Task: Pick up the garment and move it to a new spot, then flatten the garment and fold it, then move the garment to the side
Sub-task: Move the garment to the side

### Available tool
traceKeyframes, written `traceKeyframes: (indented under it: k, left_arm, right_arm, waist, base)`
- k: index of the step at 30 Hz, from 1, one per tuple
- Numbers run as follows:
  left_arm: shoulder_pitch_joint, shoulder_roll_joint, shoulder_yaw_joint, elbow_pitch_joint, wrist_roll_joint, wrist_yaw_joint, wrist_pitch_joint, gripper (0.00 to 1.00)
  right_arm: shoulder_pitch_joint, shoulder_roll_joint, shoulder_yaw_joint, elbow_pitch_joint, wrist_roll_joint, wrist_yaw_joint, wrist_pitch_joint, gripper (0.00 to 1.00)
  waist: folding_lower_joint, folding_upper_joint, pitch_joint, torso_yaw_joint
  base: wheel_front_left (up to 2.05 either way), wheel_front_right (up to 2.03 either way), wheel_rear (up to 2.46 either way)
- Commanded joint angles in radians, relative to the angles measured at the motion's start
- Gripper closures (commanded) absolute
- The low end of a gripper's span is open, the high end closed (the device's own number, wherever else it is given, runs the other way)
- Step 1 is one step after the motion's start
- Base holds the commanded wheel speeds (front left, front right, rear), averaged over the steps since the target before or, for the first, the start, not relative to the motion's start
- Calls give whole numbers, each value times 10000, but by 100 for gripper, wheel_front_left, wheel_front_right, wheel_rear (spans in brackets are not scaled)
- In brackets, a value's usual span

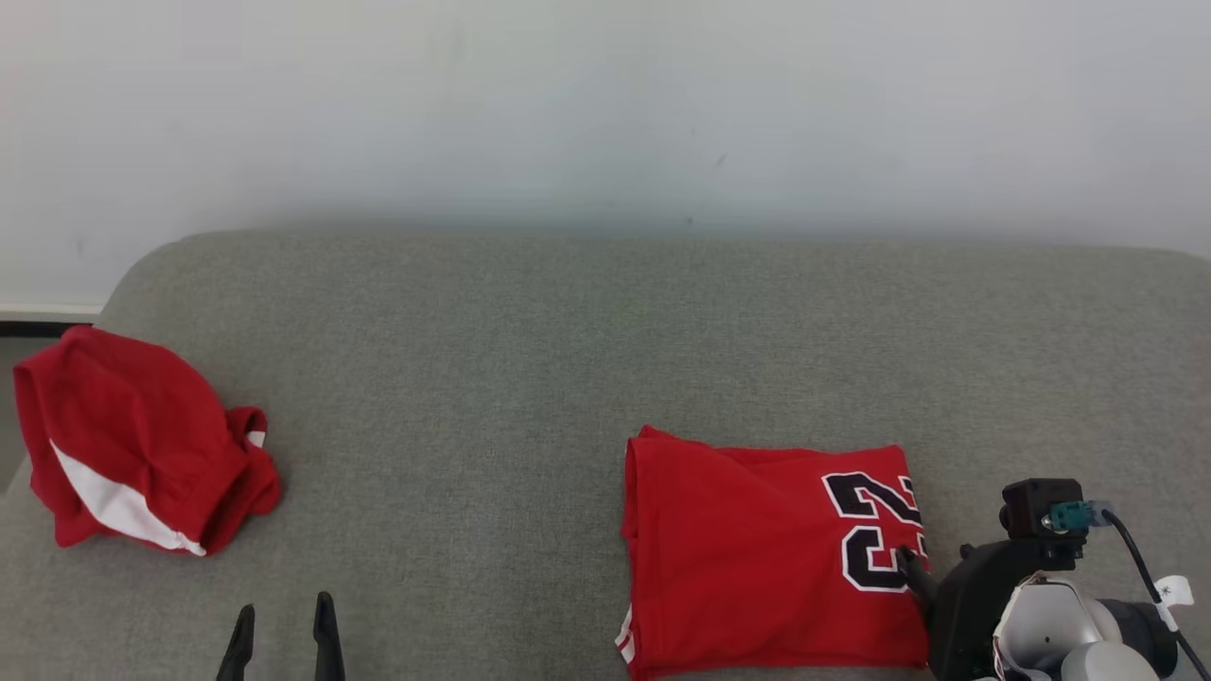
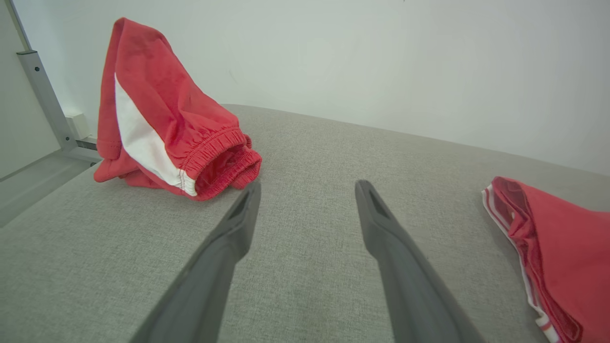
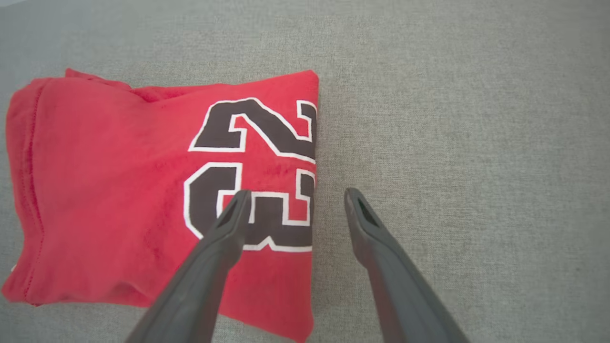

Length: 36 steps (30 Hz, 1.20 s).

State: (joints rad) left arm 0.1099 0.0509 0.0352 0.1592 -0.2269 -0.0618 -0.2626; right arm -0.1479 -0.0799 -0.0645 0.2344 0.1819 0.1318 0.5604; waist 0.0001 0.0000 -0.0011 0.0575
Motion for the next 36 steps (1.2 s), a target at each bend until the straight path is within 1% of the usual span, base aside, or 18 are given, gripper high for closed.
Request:
traceKeyframes:
  k: [1,11,14,17,18,20,22,25,28,36]
  left_arm:
    - [-187,-9,-39,-48,63,-27,-25,0]
    - [-422,-8,-189,-129,94,44,-25,0]
    - [-507,-9,-218,-156,112,45,-25,0]
    - [-581,-9,-242,-182,142,29,-25,0]
    - [-601,-9,-256,-195,162,20,-25,0]
    - [-658,-8,-273,-249,179,18,-25,0]
    - [-726,-9,-283,-325,188,4,-25,0]
    - [-784,-12,-304,-421,230,-16,-25,0]
    - [-847,-6,-328,-538,303,-7,-25,0]
    - [-1283,-8,-349,-1165,463,-133,-25,0]
  right_arm:
    - [-190,-115,-139,114,-113,-25,242,0]
    - [-578,-179,-490,982,-478,-25,816,0]
    - [-715,-228,-390,1382,-502,-25,1024,0]
    - [-839,-303,-55,1692,-392,-23,1197,0]
    - [-884,-353,58,1762,-361,-21,1230,8]
    - [-993,-530,356,1810,-245,-11,1208,100]
    - [-1135,-834,612,1775,-202,-12,1172,100]
    - [-1443,-1462,920,1671,-217,-32,1064,100]
    - [-1884,-2023,1396,1559,-162,-34,1055,100]
    - [-3371,-2925,2439,1311,-66,-26,894,100]
  waist:
    - [-1,0,398,449]
    - [-1,0,868,941]
    - [-1,0,988,987]
    - [-1,0,1090,980]
    - [-1,0,1126,964]
    - [-1,0,1203,896]
    - [-1,0,1285,780]
    - [-1,0,1415,539]
    - [-1,0,1610,197]
    - [-1,0,2594,-1085]
  base:
    - [0,0,0]
    - [0,0,0]
    - [0,0,0]
    - [0,0,0]
    - [0,0,0]
    - [0,0,0]
    - [0,0,0]
    - [0,0,0]
    - [0,0,0]
    - [0,0,0]
